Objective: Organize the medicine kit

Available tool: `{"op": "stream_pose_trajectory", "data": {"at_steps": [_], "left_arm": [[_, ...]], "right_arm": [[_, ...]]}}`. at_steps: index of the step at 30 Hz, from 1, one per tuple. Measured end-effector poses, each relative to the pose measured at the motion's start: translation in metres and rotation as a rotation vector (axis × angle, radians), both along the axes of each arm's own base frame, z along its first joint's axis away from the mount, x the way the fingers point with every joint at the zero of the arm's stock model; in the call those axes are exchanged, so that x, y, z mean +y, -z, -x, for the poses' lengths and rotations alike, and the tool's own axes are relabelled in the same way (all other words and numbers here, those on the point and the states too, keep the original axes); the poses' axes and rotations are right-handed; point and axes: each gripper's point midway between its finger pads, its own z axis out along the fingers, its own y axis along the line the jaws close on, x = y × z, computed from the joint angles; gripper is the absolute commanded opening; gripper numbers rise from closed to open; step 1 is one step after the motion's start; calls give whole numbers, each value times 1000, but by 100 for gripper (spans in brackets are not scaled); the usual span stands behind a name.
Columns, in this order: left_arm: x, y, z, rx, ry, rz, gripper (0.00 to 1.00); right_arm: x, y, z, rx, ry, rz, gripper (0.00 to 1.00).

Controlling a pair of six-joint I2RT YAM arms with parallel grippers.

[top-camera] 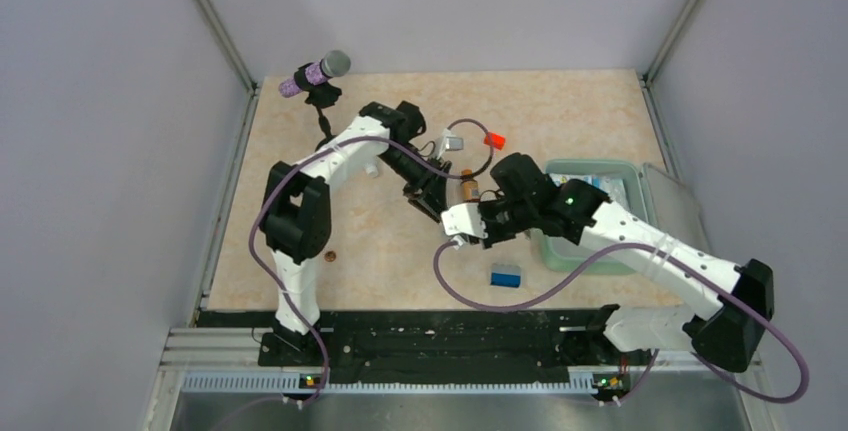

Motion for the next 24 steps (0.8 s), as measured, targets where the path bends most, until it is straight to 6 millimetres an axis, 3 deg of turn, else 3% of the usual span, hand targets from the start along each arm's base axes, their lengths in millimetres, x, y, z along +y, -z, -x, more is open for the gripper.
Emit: {"op": "stream_pose_trajectory", "data": {"at_steps": [4, 9, 13, 15, 17, 19, 22, 24], "left_arm": [[36, -3, -28, -95, -134, -77, 45], [98, -24, -60, -259, -337, -146, 45], [111, -40, -51, -366, -369, -158, 45], [111, -44, -41, -394, -366, -151, 45], [112, -46, -34, -417, -365, -151, 45], [114, -46, -32, -428, -367, -158, 45], [117, -45, -32, -449, -374, -171, 46], [118, -43, -32, -459, -377, -175, 46]], "right_arm": [[-47, 1, -15, 41, 182, -21, 6], [-135, -7, -52, 113, 590, -132, 4], [-211, -6, -76, 226, 956, -268, 3], [-243, 6, -83, 334, 1118, -332, 6], [-262, 29, -87, 506, 1232, -378, 8], [-268, 53, -86, 673, 1291, -397, 6], [-259, 83, -75, 931, 1317, -402, 6], [-252, 90, -69, 1022, 1324, -412, 6]]}}
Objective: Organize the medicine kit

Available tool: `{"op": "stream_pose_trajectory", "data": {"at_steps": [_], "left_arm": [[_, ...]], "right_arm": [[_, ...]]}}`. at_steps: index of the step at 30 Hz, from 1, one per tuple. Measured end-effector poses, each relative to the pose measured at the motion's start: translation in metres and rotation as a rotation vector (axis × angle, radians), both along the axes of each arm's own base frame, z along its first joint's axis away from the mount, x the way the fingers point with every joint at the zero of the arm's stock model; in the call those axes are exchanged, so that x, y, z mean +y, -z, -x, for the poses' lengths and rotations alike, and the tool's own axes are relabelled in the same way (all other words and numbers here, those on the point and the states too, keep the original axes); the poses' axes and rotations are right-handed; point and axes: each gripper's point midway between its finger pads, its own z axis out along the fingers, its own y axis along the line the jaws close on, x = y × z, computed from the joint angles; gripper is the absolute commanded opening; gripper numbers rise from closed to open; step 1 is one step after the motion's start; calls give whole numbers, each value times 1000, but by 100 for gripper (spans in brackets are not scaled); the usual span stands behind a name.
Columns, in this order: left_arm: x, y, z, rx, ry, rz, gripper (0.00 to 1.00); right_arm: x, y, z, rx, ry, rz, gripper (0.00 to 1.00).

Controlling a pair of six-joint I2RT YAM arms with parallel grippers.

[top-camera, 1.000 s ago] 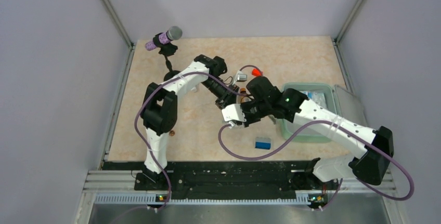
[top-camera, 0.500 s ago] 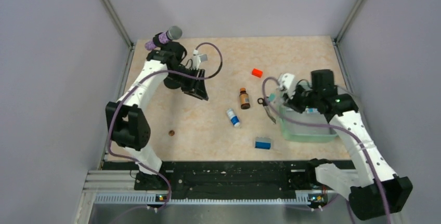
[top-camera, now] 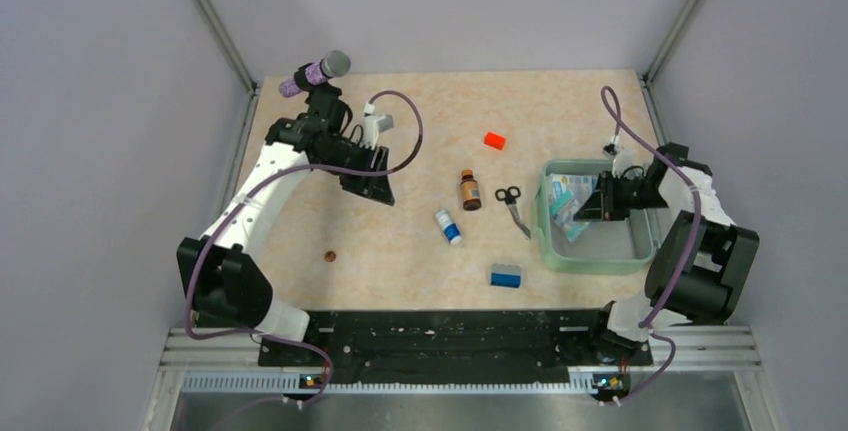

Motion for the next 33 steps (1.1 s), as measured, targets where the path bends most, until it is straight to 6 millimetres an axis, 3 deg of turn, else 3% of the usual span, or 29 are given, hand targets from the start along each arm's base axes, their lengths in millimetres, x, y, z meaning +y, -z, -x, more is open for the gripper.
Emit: {"op": "stream_pose_trajectory", "data": {"at_steps": [8, 13, 17, 22, 33], "left_arm": [[6, 6, 6, -11, -11, -22, 46], [6, 6, 2, -27, -14, -24, 46], [7, 7, 1, -30, -17, -31, 47], [7, 7, 1, -32, -19, -33, 49], [11, 18, 1, -27, -30, -63, 50]], "right_arm": [[13, -8, 2, 39, 33, -93, 9], [15, 5, 2, 113, 50, -126, 13], [16, 21, 4, 192, 55, -153, 27], [19, 25, 5, 220, 59, -163, 46], [11, 18, 4, 182, 74, -79, 55]]}}
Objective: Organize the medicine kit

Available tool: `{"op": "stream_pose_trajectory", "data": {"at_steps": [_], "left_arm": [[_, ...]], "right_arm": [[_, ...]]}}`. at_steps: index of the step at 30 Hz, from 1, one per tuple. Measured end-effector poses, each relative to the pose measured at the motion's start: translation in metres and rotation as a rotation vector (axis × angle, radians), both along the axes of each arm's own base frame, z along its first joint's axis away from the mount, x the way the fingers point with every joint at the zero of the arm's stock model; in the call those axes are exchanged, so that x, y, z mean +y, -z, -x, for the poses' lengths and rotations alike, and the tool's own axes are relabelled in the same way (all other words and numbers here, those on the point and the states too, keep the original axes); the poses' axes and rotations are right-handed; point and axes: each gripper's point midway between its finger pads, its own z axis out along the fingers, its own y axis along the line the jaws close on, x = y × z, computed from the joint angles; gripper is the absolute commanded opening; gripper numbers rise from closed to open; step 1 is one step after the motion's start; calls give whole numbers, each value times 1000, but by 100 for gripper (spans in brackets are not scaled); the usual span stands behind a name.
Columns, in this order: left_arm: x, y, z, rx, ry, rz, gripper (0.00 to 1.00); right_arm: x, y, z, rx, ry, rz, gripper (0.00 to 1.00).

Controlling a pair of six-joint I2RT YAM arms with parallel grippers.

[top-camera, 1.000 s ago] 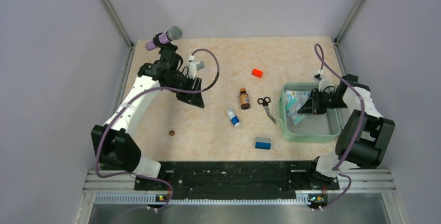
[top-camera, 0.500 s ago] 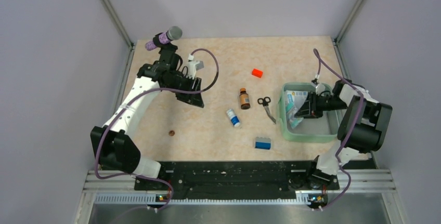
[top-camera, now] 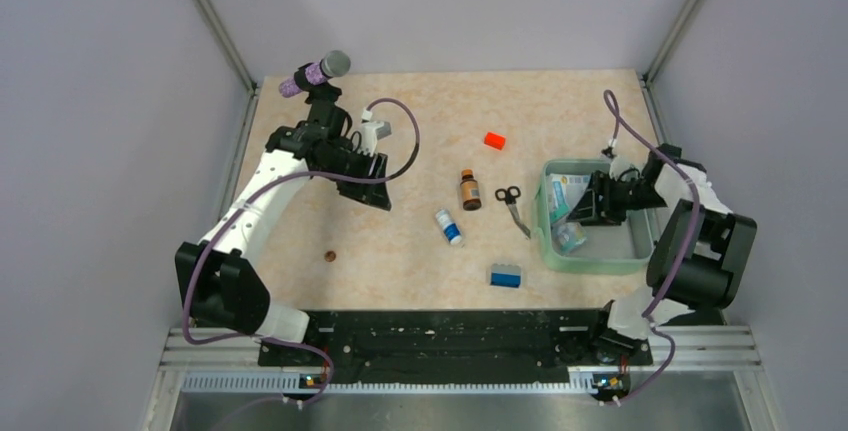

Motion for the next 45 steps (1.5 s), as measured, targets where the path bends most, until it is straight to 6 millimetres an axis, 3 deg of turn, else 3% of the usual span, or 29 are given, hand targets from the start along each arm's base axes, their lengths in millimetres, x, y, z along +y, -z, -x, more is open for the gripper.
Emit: {"op": "stream_pose_trajectory", "data": {"at_steps": [5, 12, 15, 18, 20, 22, 27, 31, 36, 45], "left_arm": [[4, 7, 2, -5, -6, -20, 50], [11, 15, 7, -31, -21, -48, 51], [16, 15, 6, -65, -33, -65, 50], [23, 15, 6, -106, -55, -90, 55], [31, 15, 7, -117, -82, -109, 58], [45, 14, 4, -128, -142, -127, 60], [81, 10, 1, -162, -301, -158, 61], [89, 1, 15, -225, -335, -141, 65], [102, -15, 24, -325, -389, -146, 66], [112, -11, 27, -334, -439, -149, 66]], "right_arm": [[-11, -23, -4, -126, 8, 118, 55], [-14, -77, -19, -408, -26, 280, 56], [20, -99, -21, -554, -148, 340, 62], [76, -120, -14, -711, -315, 328, 65], [112, -123, -3, -770, -413, 298, 66], [143, -118, 5, -777, -487, 251, 66], [173, -74, -7, -630, -508, 230, 66], [204, -36, 0, -528, -607, 271, 66], [244, -21, 0, -493, -682, 298, 65], [263, 11, -25, -421, -651, 384, 62]]}}
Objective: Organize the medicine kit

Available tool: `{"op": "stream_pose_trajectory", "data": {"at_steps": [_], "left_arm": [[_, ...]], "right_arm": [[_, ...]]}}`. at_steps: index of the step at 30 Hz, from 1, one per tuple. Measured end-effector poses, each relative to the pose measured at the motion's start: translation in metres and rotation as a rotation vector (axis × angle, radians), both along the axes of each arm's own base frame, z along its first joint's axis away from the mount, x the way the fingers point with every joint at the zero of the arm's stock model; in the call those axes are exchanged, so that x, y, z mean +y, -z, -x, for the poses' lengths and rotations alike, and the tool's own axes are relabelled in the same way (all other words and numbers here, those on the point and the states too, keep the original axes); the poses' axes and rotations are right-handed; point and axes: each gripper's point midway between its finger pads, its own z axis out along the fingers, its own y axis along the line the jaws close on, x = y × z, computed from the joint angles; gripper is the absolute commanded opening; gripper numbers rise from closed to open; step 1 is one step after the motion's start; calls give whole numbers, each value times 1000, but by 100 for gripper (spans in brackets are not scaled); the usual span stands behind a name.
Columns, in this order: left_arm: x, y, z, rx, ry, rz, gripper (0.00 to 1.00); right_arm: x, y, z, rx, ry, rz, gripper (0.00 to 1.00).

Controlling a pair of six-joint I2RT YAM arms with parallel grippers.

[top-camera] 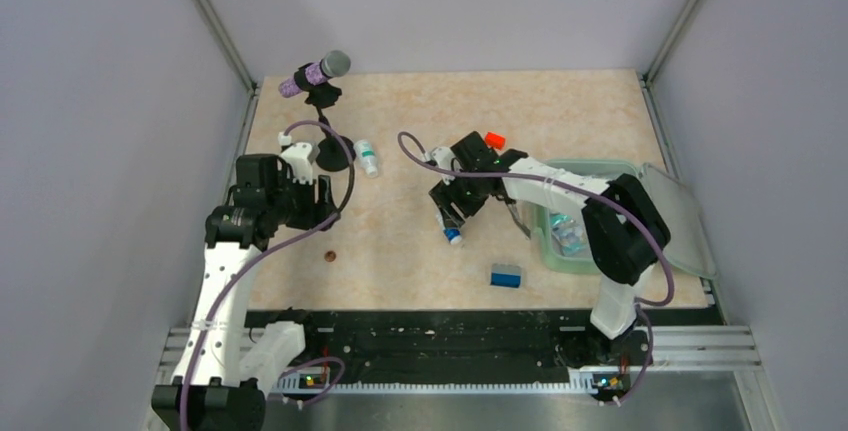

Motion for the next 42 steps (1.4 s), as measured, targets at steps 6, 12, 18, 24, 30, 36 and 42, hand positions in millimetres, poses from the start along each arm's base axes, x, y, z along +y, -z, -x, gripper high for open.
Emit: {"op": "stream_pose_trajectory", "data": {"at_steps": [6, 12, 18, 24, 30, 36, 42], "left_arm": [[-1, 1, -1, 3, -13, 25, 66], [3, 3, 2, -2, -32, 35, 66], [2, 2, 1, -13, -27, 41, 66], [0, 2, -2, -17, -22, 51, 63], [-3, 8, -9, -16, -12, 71, 63], [-12, 8, -12, -4, 2, 122, 63], [-18, 8, -14, 7, 14, 157, 63]], "right_arm": [[17, 28, 6, 21, -39, 74, 55], [14, 42, 11, 30, -41, 137, 27], [11, 39, 10, 21, -34, 147, 24], [-1, -33, 10, -113, -29, 57, 23], [-90, -131, -24, -341, 197, -117, 23], [-245, -113, -45, -320, 603, -48, 23], [-304, -76, -14, -243, 679, 59, 23]]}}
